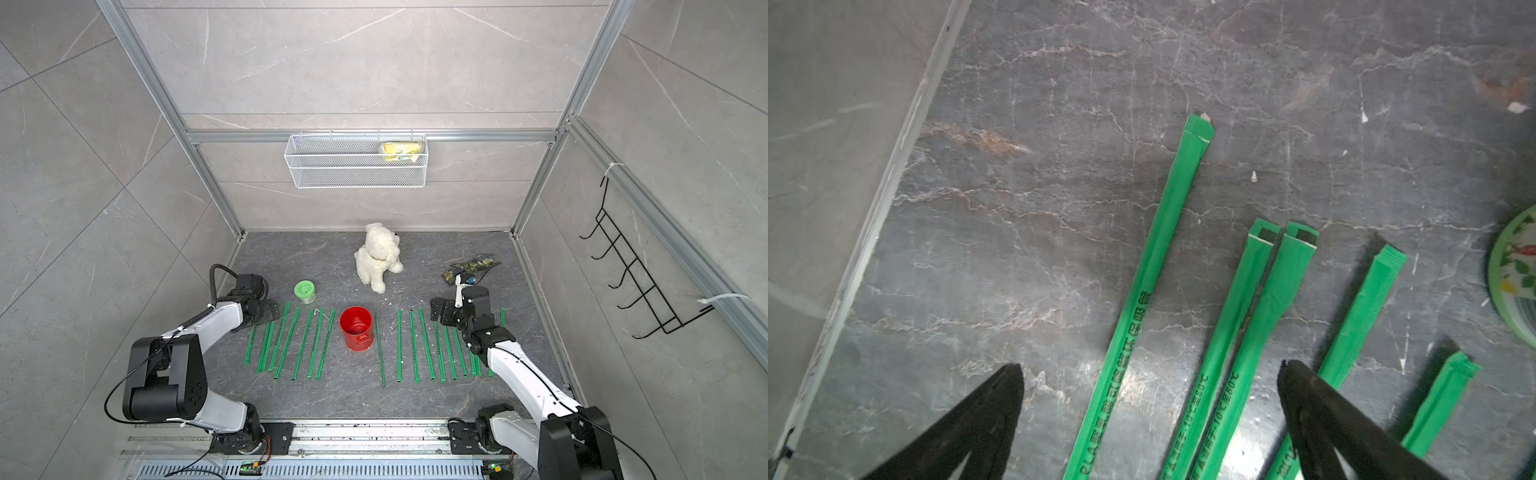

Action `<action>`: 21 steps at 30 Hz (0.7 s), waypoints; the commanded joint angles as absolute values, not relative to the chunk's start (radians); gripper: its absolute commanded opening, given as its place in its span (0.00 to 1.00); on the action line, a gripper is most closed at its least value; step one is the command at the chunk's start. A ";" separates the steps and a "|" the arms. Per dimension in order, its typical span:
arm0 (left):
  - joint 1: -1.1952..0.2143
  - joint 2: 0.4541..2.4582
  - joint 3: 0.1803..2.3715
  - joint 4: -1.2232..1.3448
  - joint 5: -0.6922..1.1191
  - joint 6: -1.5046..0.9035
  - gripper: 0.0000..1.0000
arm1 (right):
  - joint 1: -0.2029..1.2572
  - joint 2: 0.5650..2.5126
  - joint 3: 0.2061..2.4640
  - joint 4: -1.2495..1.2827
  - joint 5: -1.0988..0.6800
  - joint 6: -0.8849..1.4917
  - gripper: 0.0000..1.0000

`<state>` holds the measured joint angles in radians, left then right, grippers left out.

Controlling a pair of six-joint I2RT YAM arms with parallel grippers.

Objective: Take the straws out of the storage container
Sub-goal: Reset both arms

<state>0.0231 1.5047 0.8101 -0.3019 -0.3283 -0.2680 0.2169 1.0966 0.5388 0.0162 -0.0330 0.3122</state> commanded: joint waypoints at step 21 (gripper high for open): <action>0.041 1.485 0.588 0.419 -0.183 -0.065 1.00 | 0.223 1.207 0.504 0.170 0.203 0.083 0.99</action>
<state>0.0269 1.5158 0.6151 0.3069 -0.2340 -0.1139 0.2180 1.2278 0.5556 0.1551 0.1669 0.1112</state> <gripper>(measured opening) 0.998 0.993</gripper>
